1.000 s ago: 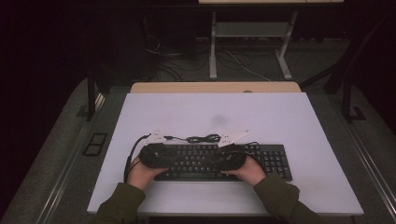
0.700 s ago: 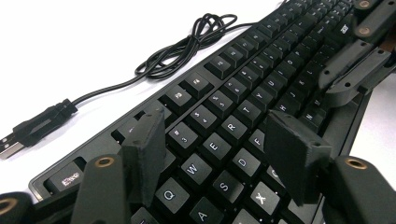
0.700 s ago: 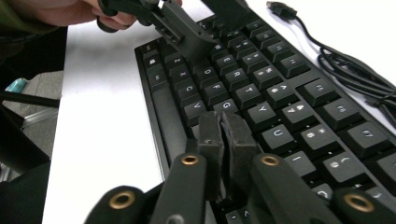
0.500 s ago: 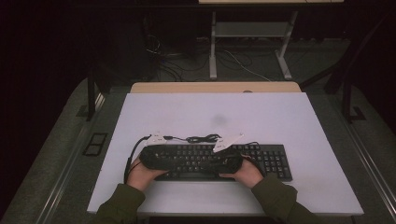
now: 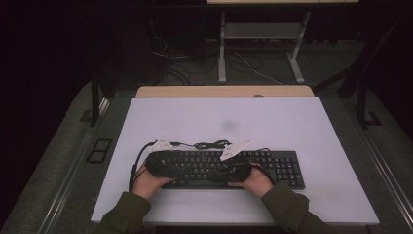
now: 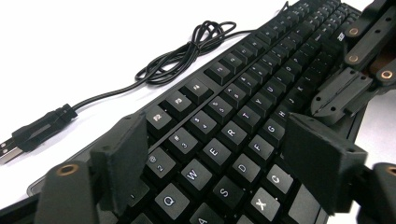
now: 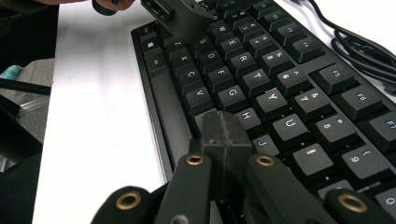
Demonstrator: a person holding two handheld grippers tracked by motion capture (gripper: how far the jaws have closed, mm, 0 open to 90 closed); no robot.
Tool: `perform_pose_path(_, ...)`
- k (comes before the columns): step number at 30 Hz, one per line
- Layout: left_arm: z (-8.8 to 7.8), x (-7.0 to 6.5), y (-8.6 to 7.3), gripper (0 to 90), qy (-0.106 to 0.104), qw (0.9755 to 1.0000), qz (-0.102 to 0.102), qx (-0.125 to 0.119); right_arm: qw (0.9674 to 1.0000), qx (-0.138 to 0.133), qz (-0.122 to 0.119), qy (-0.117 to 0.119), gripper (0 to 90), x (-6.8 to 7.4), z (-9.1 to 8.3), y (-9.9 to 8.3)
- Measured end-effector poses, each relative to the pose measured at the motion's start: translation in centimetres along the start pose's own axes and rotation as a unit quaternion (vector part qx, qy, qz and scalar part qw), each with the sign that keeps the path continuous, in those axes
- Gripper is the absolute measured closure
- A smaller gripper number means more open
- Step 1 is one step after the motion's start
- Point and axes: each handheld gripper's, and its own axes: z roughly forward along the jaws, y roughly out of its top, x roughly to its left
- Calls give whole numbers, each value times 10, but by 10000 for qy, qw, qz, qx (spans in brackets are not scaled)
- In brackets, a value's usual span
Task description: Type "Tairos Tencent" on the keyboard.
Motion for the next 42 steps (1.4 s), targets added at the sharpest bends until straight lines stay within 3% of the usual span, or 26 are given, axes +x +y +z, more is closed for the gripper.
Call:
perform_pose_path(11, -3, 0, 3, 136, 129, 9999, -2, -80, 10000, 22, 10, -3, 893, -1, 1, 0)
perform_pose_path(15, -3, 0, 4, 101, 216, 9998, -11, -23, 10000, -48, 22, 34, 841, -1, -2, 1)
perform_pose_path(19, -3, 0, 5, 60, 214, 9998, -34, -34, 9999, -137, 68, 63, 763, -2, -5, 1)
perform_pose_path(26, 0, -3, 7, 24, 207, 9998, 47, -11, 9993, -295, 191, 145, 547, -6, -11, 2)
perform_pose_path(32, 5, -6, 8, 3, 169, 9998, 124, 0, 9985, -459, 285, -37, 376, -11, -18, 3)
perform_pose_path(42, 12, -11, 11, 1, 9, 10000, 77, 13, 9971, -621, 298, -332, 300, -20, -28, 2)
